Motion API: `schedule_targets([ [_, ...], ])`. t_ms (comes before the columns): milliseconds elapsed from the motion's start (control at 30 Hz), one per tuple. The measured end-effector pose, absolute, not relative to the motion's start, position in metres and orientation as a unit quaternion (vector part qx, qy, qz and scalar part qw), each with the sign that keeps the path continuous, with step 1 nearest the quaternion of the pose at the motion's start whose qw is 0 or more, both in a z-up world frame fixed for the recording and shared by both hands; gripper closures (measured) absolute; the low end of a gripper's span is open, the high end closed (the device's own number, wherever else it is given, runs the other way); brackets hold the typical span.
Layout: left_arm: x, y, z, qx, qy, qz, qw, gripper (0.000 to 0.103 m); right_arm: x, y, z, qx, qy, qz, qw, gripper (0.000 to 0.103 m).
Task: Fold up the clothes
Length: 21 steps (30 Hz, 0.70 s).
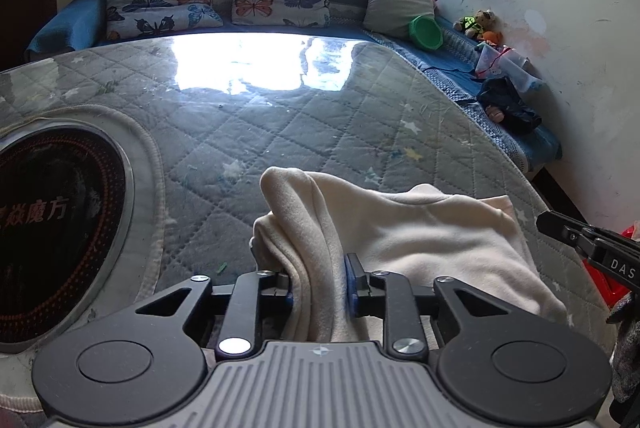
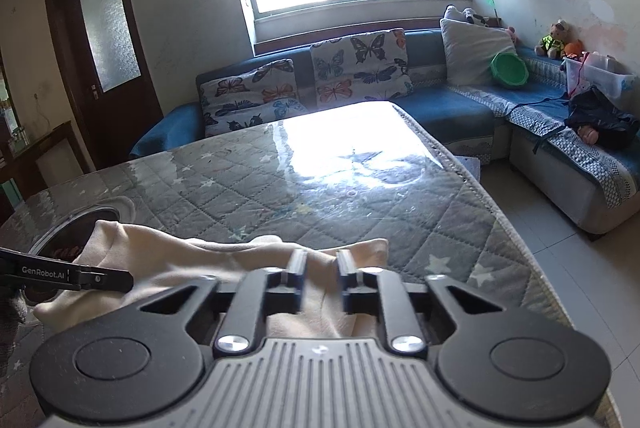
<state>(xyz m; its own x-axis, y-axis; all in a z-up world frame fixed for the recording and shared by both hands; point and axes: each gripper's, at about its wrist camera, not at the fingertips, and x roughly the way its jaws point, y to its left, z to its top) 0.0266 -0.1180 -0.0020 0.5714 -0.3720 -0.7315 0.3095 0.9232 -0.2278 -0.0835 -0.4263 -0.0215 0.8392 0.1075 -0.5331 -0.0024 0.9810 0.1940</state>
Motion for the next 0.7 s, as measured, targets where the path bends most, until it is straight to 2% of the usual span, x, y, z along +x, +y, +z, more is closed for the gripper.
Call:
schedule_targets([
  [67, 0.027, -0.116, -0.003, -0.036, 0.422, -0.188, 0.886, 0.064, -0.083, -0.423, -0.023, 0.091, 0.284, 0.032, 0.954, 0.074],
  [200, 0.027, -0.113, -0.007, -0.035, 0.426, -0.182, 0.886, 0.06, -0.083, -0.417, -0.027, 0.088, 0.287, 0.039, 0.953, 0.064],
  [267, 0.027, -0.111, -0.009, -0.035, 0.426, -0.179, 0.886, 0.057, -0.083, -0.414, -0.028, 0.086, 0.288, 0.042, 0.953, 0.055],
  [367, 0.027, -0.108, -0.012, -0.036, 0.428, -0.175, 0.886, 0.052, -0.083, -0.41, -0.031, 0.084, 0.291, 0.047, 0.952, 0.046],
  [400, 0.027, -0.107, -0.013, -0.036, 0.428, -0.174, 0.886, 0.051, -0.083, -0.409, -0.032, 0.083, 0.291, 0.049, 0.952, 0.044],
  [467, 0.027, -0.105, -0.014, -0.038, 0.429, -0.171, 0.886, 0.048, -0.083, -0.403, -0.034, 0.075, 0.294, 0.05, 0.951, 0.029],
  [700, 0.026, -0.098, -0.012, -0.046, 0.427, -0.168, 0.887, 0.044, -0.08, -0.382, -0.038, 0.049, 0.298, 0.06, 0.951, 0.007],
])
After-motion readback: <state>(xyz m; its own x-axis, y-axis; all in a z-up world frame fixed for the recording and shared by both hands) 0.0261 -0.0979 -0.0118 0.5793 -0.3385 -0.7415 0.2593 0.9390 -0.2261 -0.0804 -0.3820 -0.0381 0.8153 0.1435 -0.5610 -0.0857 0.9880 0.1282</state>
